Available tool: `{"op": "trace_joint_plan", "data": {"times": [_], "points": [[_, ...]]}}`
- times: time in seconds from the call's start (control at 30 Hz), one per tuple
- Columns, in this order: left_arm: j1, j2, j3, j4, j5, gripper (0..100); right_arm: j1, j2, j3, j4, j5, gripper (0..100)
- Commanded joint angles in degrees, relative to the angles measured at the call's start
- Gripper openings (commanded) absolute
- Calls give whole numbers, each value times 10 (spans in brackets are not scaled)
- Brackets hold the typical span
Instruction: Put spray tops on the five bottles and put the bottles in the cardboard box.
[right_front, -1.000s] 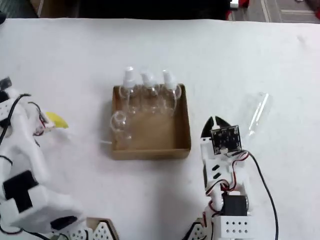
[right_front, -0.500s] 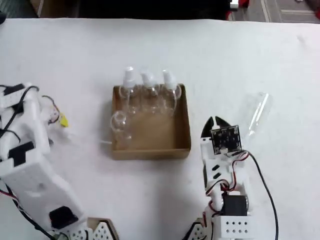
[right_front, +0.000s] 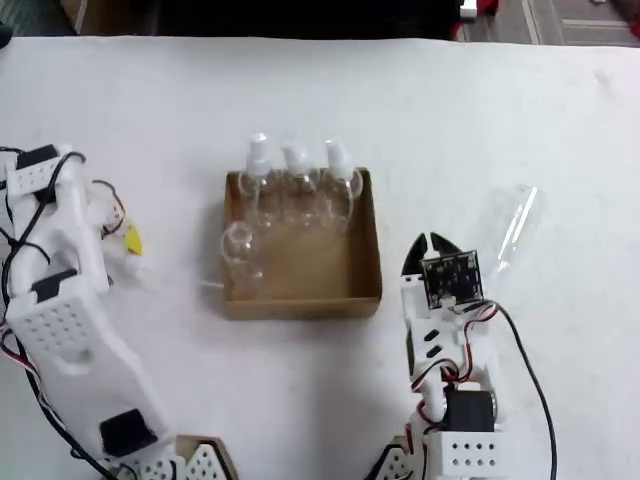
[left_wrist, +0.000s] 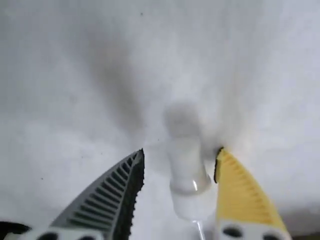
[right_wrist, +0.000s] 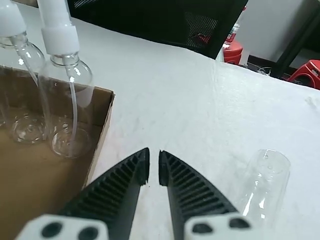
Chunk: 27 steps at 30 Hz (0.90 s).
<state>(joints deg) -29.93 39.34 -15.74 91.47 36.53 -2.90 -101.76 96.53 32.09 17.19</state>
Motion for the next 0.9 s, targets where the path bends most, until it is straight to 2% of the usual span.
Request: {"op": "trace_joint_plan", "data": {"times": [0.0, 0.17, 0.37, 0.53, 0.63, 0.87], "points": [[9, 28, -15, 3, 10, 211, -4, -4, 4, 0, 7, 24], [8, 41, -50, 17, 10, 211, -4, -4, 4, 0, 7, 24], [7, 41, -131, 97, 7, 202, -4, -4, 4, 0, 7, 24], [7, 42, -152, 104, 6, 9, -4, -5, 4, 0, 7, 24], [9, 43, -151, 104, 6, 63, -4, -5, 4, 0, 7, 24], [9, 42, -151, 107, 5, 28, -4, -5, 4, 0, 7, 24]]}}
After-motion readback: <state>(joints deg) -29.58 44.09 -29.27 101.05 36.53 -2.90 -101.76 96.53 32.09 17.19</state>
